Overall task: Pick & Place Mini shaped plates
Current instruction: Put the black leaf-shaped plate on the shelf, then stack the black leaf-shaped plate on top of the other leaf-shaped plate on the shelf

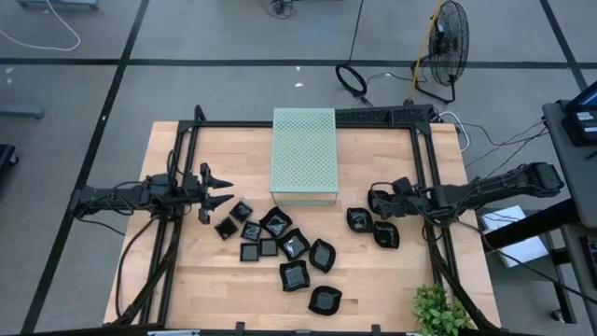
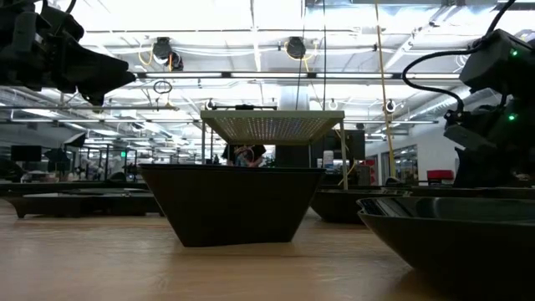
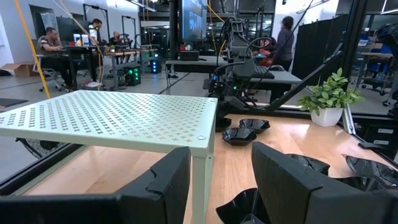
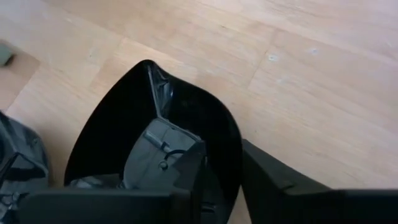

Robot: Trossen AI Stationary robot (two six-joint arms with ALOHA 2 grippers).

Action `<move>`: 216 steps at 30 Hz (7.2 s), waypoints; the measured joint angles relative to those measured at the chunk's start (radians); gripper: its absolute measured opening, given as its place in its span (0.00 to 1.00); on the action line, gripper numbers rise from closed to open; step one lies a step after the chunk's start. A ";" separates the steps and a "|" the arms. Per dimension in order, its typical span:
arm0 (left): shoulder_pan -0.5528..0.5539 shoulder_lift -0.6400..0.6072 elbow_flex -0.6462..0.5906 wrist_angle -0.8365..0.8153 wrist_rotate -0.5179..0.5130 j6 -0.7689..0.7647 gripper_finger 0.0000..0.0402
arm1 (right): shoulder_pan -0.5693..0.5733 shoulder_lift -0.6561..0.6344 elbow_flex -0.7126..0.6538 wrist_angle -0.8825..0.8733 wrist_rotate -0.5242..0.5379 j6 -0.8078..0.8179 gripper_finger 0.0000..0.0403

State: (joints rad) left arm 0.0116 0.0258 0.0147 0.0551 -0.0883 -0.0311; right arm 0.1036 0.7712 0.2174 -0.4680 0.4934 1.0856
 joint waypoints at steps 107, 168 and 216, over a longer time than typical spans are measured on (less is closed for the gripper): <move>0.000 0.000 0.001 0.000 0.000 0.000 0.44 | -0.026 0.345 0.865 -0.531 -0.184 -0.659 0.36; 0.000 0.000 0.000 0.000 0.000 0.000 0.44 | 0.188 0.172 0.310 -0.254 -0.521 -0.136 0.34; 0.000 0.000 0.000 0.000 0.000 0.000 0.44 | 0.189 0.271 0.310 -0.276 -0.472 -0.129 0.34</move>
State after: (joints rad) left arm 0.0116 0.0259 0.0151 0.0551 -0.0883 -0.0311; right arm 0.2923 1.0424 0.5270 -0.7441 0.0218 0.9564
